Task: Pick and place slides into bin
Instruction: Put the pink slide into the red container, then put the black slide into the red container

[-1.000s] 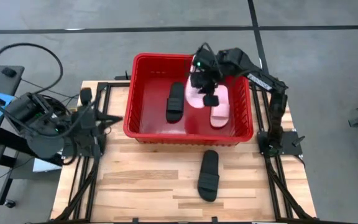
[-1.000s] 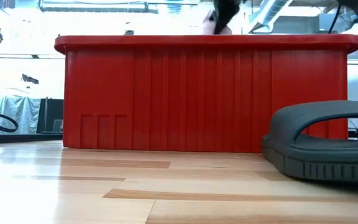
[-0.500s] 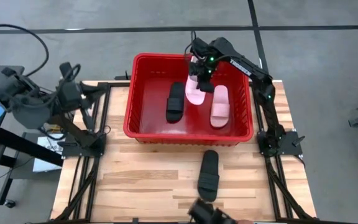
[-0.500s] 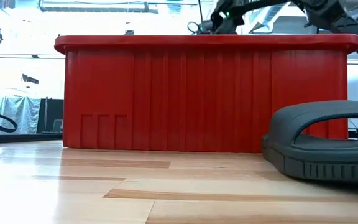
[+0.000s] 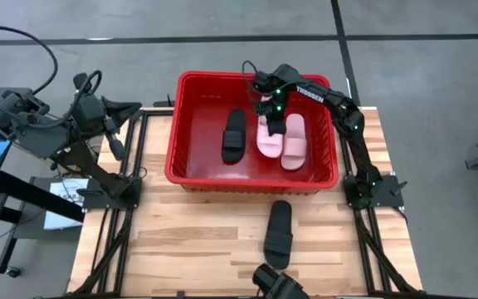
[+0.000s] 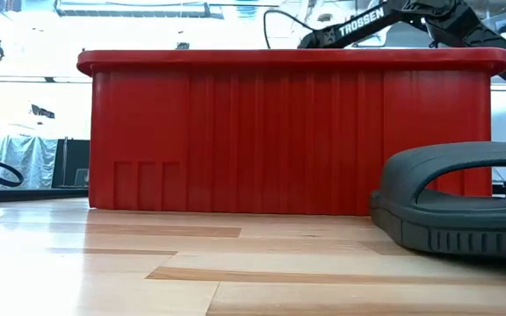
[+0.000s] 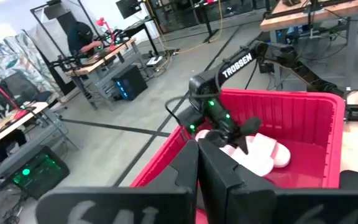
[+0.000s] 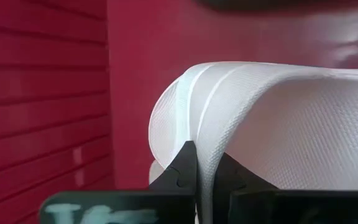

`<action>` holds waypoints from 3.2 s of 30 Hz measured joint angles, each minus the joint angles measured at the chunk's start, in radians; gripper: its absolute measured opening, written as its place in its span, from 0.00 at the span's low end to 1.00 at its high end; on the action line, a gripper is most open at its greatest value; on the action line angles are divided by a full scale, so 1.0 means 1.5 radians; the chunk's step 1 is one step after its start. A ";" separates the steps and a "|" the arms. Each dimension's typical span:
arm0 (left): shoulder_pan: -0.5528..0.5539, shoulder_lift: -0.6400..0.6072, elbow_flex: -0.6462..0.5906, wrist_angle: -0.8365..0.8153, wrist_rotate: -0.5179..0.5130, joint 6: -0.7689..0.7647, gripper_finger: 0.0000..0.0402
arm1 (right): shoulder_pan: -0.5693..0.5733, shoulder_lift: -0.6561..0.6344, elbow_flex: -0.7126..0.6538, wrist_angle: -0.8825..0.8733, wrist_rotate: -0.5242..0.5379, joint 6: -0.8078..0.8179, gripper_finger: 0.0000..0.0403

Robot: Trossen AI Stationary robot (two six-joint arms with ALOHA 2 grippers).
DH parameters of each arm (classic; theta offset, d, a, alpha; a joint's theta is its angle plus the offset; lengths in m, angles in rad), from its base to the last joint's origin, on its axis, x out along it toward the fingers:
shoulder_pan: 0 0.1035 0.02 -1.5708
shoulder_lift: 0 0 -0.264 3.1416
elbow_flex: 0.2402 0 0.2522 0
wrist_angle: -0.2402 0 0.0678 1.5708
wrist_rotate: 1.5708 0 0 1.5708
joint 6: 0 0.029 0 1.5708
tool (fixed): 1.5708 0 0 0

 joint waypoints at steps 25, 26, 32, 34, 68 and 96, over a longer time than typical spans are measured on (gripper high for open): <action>0.000 0.001 0.000 0.000 0.004 0.000 0.00 | -0.001 -0.001 -0.072 0.000 -0.121 -0.061 0.00; 0.000 0.001 0.000 0.000 0.007 0.000 0.00 | -0.003 -0.001 -0.078 0.001 -0.123 -0.061 0.00; 0.000 0.002 0.000 0.000 0.016 -0.001 0.00 | -0.006 -0.001 -0.124 0.020 -0.131 -0.065 0.00; 0.000 0.004 0.000 0.000 0.016 0.000 0.00 | -0.006 -0.001 -0.135 0.037 -0.131 -0.064 0.00; 0.000 0.013 0.000 0.000 0.019 -0.001 0.00 | -0.004 -0.001 -0.145 0.098 -0.108 -0.023 0.19; 0.000 0.013 0.000 0.000 0.019 -0.001 0.00 | -0.010 -0.056 -0.144 0.120 -0.007 0.002 0.35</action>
